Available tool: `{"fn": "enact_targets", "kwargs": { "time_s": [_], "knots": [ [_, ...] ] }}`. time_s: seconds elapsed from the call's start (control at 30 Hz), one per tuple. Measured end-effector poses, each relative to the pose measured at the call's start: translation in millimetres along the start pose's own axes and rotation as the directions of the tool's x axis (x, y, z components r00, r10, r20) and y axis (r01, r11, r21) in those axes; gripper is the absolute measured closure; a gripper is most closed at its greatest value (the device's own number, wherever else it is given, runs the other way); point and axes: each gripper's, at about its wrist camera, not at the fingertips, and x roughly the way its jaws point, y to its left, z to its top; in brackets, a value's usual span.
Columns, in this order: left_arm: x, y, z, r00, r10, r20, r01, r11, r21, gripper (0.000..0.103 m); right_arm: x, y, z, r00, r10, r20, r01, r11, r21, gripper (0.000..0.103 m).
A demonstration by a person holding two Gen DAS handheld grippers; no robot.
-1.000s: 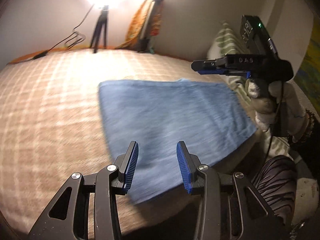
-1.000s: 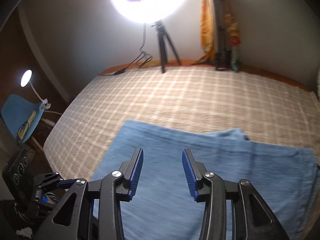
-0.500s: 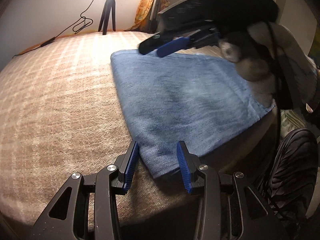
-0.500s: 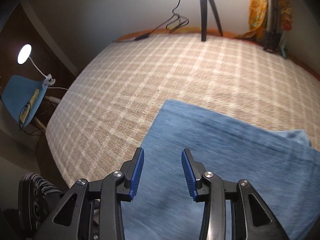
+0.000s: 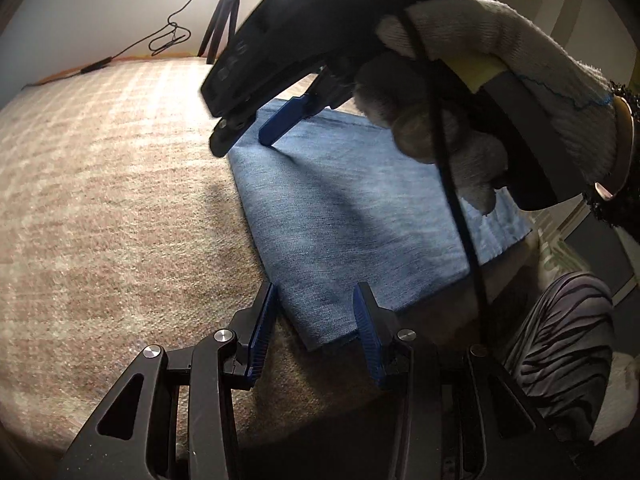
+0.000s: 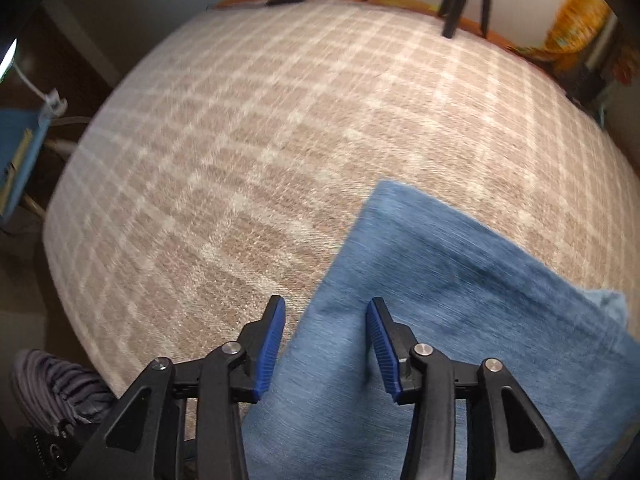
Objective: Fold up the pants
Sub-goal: 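Close the right tool on the jeans' edge while the left tool grasps beside it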
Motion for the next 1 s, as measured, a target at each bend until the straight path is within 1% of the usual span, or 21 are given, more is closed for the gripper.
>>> {"fn": "enact_targets", "kwargs": {
  "time_s": [0.03, 0.13, 0.2, 0.23, 0.3, 0.37, 0.4, 0.47, 0.57, 0.63, 0.73, 0.87, 1.0],
  "knots": [
    [-1, 2, 0, 1.000, -0.014, 0.000, 0.014, 1.000, -0.013, 0.065, 3, 5, 2, 1.000, -0.016, -0.017, 0.016, 1.000, -0.010, 0.051],
    [-6, 2, -2, 0.999, -0.039, 0.004, 0.039, 0.999, -0.031, 0.065, 12, 15, 8, 0.996, -0.066, -0.055, 0.064, 0.997, -0.034, 0.051],
    [-7, 6, -2, 0.998, -0.058, 0.005, 0.058, 0.997, -0.042, 0.065, 17, 22, 11, 0.992, -0.099, -0.071, 0.096, 0.994, -0.055, 0.051],
    [-8, 7, -3, 0.998, -0.062, 0.005, 0.062, 0.997, -0.042, 0.065, 19, 26, 11, 0.991, -0.109, -0.073, 0.105, 0.993, -0.060, 0.053],
    [-8, 6, 2, 0.998, -0.067, 0.005, 0.067, 0.997, -0.036, 0.065, 20, 28, 11, 0.989, -0.126, -0.071, 0.121, 0.990, -0.072, 0.058],
    [-9, 5, 2, 0.998, -0.067, 0.008, 0.067, 0.997, -0.035, 0.065, 20, 33, 12, 0.987, -0.153, -0.055, 0.148, 0.985, -0.093, 0.075],
    [-10, 5, 3, 0.998, -0.067, 0.010, 0.068, 0.997, -0.036, 0.065, 19, 32, 12, 0.987, -0.156, -0.049, 0.151, 0.984, -0.092, 0.078],
    [-12, 7, 4, 0.998, -0.068, 0.012, 0.069, 0.996, -0.048, 0.065, 18, 27, 10, 0.990, -0.134, -0.031, 0.131, 0.989, -0.074, 0.088],
    [-16, 20, 7, 0.997, -0.072, 0.014, 0.073, 0.993, -0.091, 0.065, 14, 9, 5, 0.996, -0.085, 0.001, 0.085, 0.995, -0.047, 0.097],
    [-16, 30, 11, 0.996, -0.086, 0.004, 0.086, 0.988, -0.131, 0.065, 9, 2, 1, 0.999, -0.046, 0.027, 0.046, 0.999, -0.016, 0.100],
    [-13, 40, 13, 0.994, -0.106, -0.002, 0.104, 0.976, -0.191, 0.065, -5, -14, -5, 0.997, 0.012, 0.072, -0.015, 0.999, 0.038, 0.101],
    [-6, 46, 16, 0.992, -0.128, -0.010, 0.122, 0.962, -0.245, 0.065, -26, -31, -10, 0.990, 0.069, 0.126, -0.078, 0.994, 0.074, 0.101],
    [-4, 45, 22, 0.988, -0.154, 0.017, 0.153, 0.949, -0.277, 0.065, -44, -46, -15, 0.980, 0.107, 0.167, -0.125, 0.987, 0.104, 0.101]
  ]
}}
